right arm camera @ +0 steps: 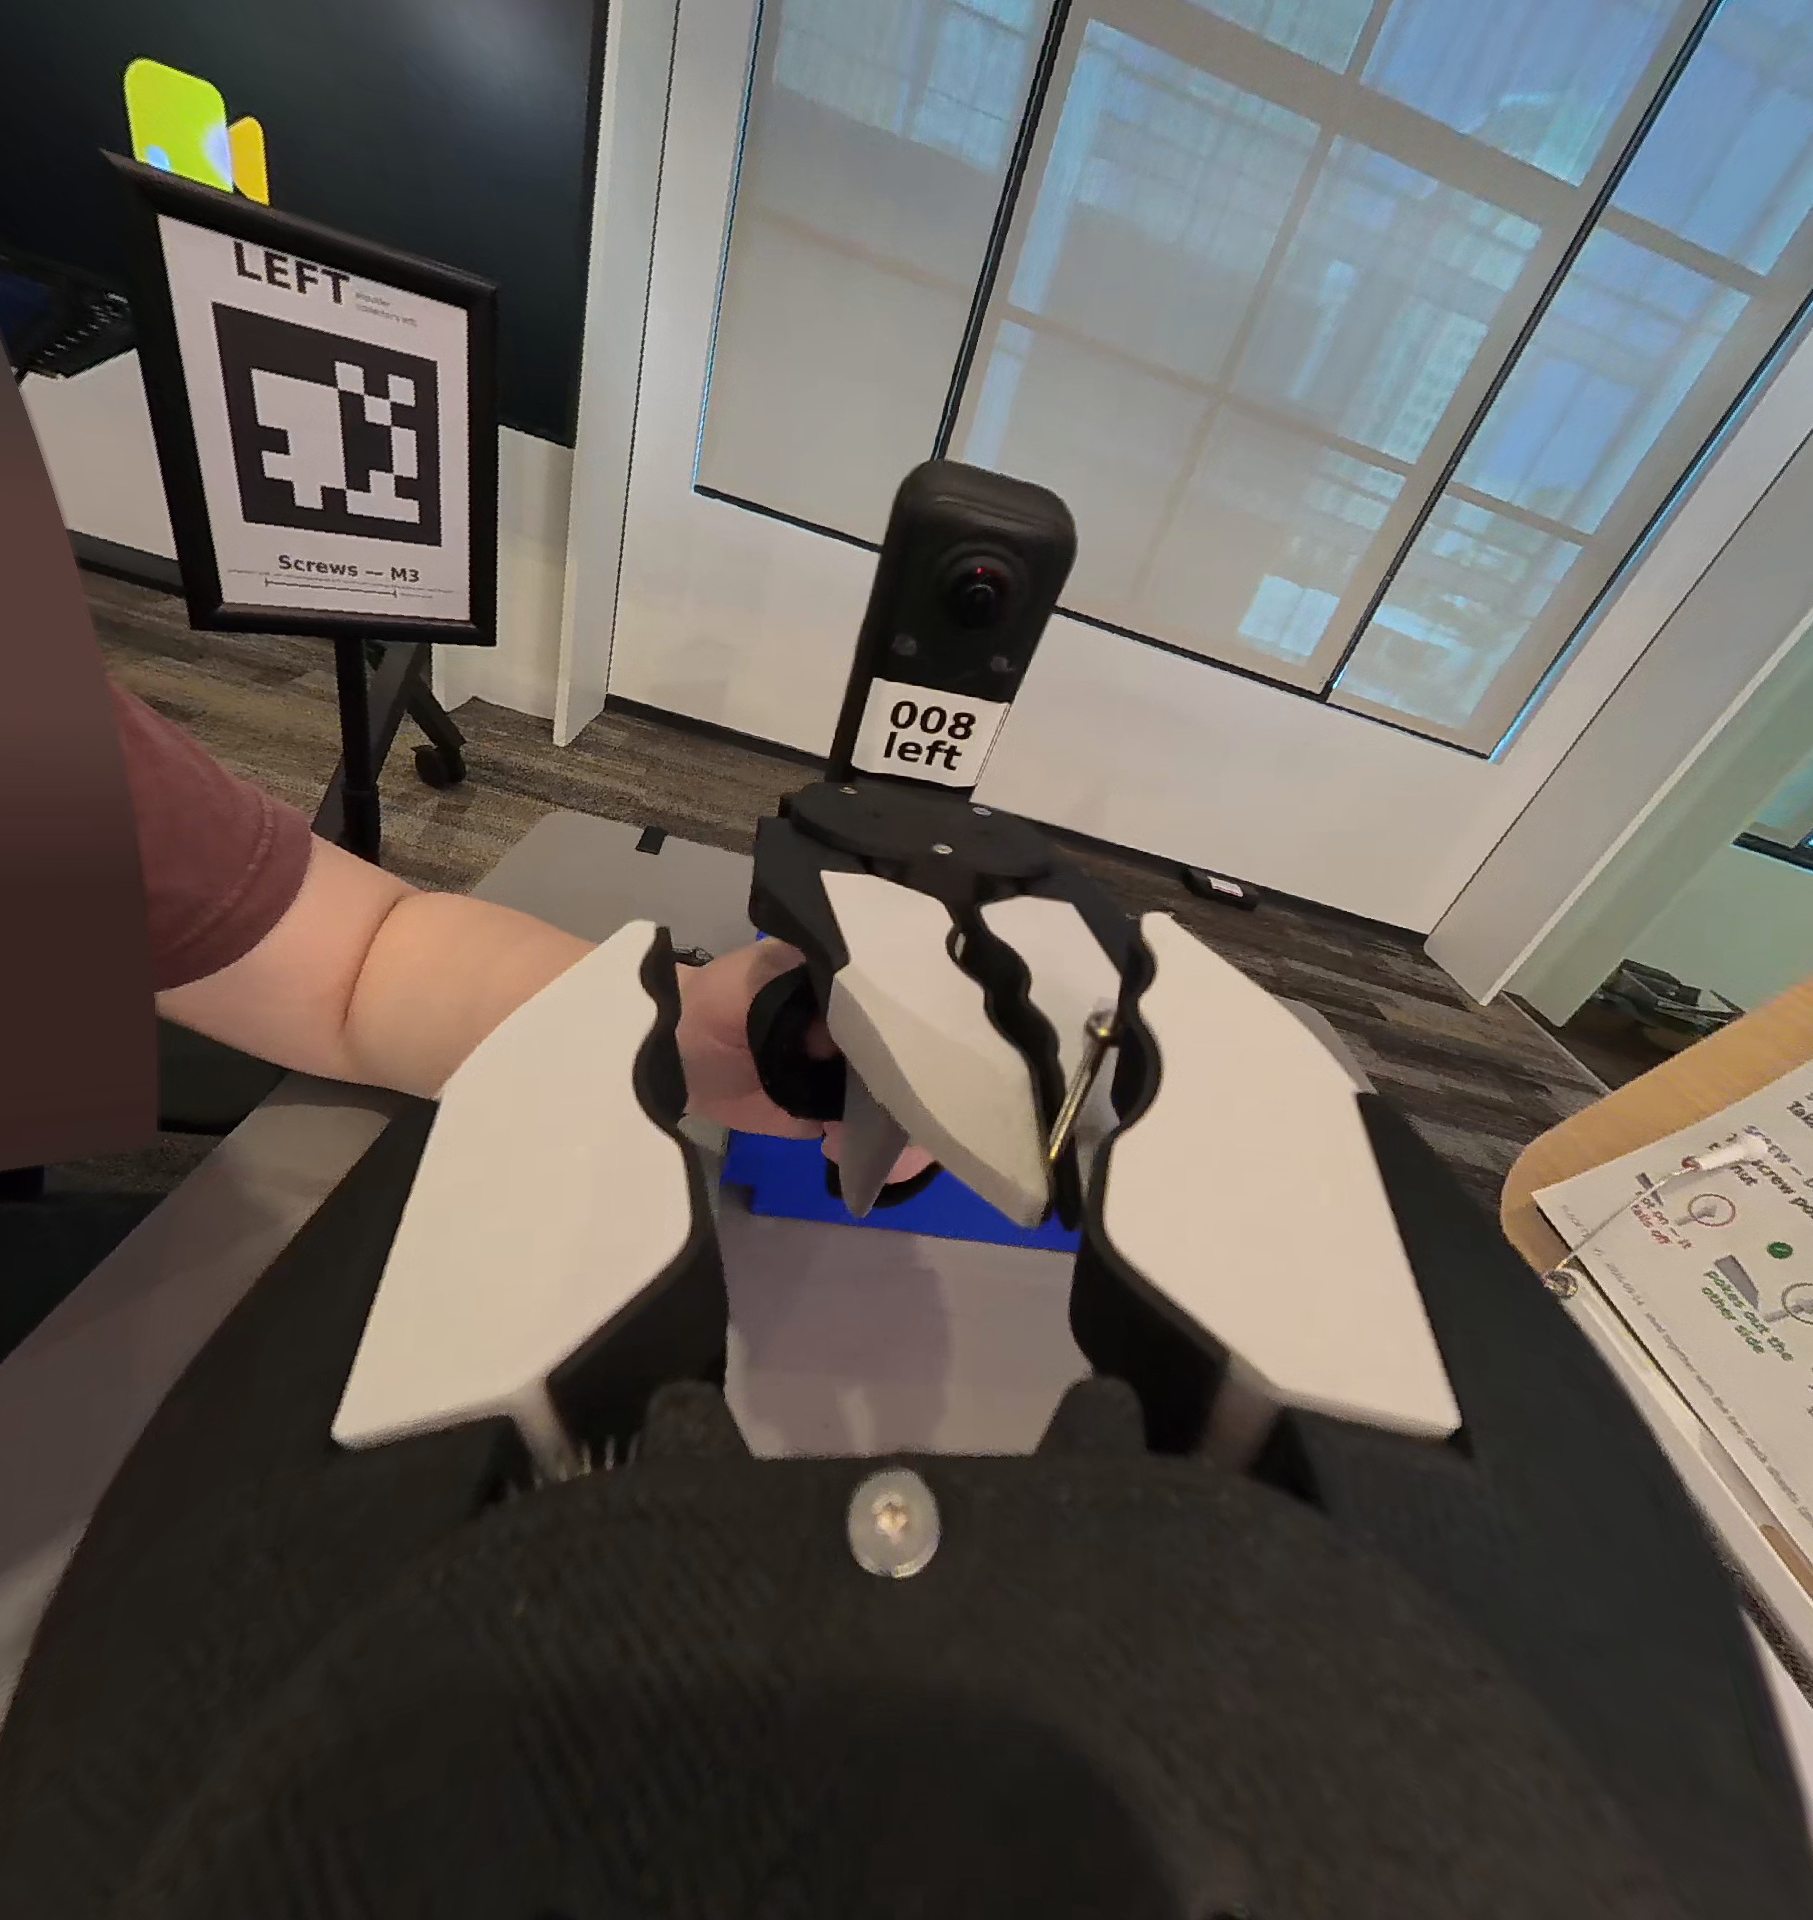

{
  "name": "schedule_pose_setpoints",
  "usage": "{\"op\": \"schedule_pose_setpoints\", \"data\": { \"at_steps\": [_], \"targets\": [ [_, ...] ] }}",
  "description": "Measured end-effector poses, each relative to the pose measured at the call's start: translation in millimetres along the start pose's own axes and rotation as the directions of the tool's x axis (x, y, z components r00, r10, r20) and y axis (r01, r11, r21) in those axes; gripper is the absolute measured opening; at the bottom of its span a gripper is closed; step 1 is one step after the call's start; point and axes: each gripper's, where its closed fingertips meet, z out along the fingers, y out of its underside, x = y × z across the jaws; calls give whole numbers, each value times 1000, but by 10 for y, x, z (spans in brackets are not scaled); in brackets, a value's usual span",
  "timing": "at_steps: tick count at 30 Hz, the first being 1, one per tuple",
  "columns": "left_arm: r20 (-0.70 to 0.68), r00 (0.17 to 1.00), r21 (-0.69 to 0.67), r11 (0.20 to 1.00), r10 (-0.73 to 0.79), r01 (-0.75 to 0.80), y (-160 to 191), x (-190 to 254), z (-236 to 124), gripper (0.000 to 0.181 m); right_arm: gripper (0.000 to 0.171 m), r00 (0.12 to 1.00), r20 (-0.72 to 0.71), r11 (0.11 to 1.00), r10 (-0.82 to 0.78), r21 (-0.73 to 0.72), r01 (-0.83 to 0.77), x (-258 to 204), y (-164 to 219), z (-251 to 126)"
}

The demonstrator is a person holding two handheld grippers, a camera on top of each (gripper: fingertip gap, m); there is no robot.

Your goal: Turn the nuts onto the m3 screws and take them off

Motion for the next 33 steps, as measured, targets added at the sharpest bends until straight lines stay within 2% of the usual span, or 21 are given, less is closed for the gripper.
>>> {"op": "schedule_pose_setpoints", "data": {
  "at_steps": [10,14,20,33],
  "targets": [
    [45,999,47,999,-9,7,-143,-129,-162,2,82,999,-39,1000,-8,4,8,94,-55,-116],
    [4,1000,35,999,-13,13,-104,-39,-93,2,82,999,-40,999,28,40,-26,116,-75,-102],
    [0,1000,-1,1000,2,-2,-16,8,-5,2,83,1000,1,1000,13,21,-13,-7,-29,7],
    [60,998,54,999,-10,7,-175,-179,-217,2,85,999,-39,1000,-1,18,1,90,-55,-91]
  ]
}}
